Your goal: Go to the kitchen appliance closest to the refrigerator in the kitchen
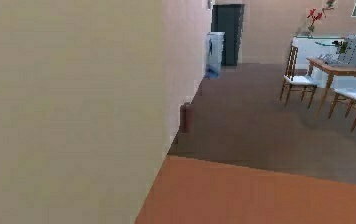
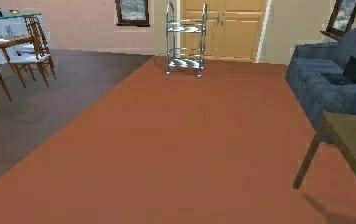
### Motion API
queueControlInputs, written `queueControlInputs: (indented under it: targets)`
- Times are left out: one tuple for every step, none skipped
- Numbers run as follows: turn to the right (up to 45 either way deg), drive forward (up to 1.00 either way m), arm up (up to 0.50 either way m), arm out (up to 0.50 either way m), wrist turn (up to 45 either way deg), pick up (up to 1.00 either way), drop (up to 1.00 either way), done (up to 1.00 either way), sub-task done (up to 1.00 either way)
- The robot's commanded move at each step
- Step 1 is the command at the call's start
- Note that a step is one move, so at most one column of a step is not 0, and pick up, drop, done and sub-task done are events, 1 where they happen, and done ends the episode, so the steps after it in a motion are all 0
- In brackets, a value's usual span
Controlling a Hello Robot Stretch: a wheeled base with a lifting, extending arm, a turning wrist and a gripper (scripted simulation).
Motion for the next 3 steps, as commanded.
queueControlInputs:
  targets:
    - [0.0, 0.05, 0.0, 0.0, 0.0, 0.0, 0.0, 0.0, 0.0]
    - [15.0, 0.0, 0.0, 0.0, 0.0, 0.0, 0.0, 0.0, 0.0]
    - [0.0, 1.0, 0.0, 0.0, 0.0, 0.0, 0.0, 0.0, 0.0]
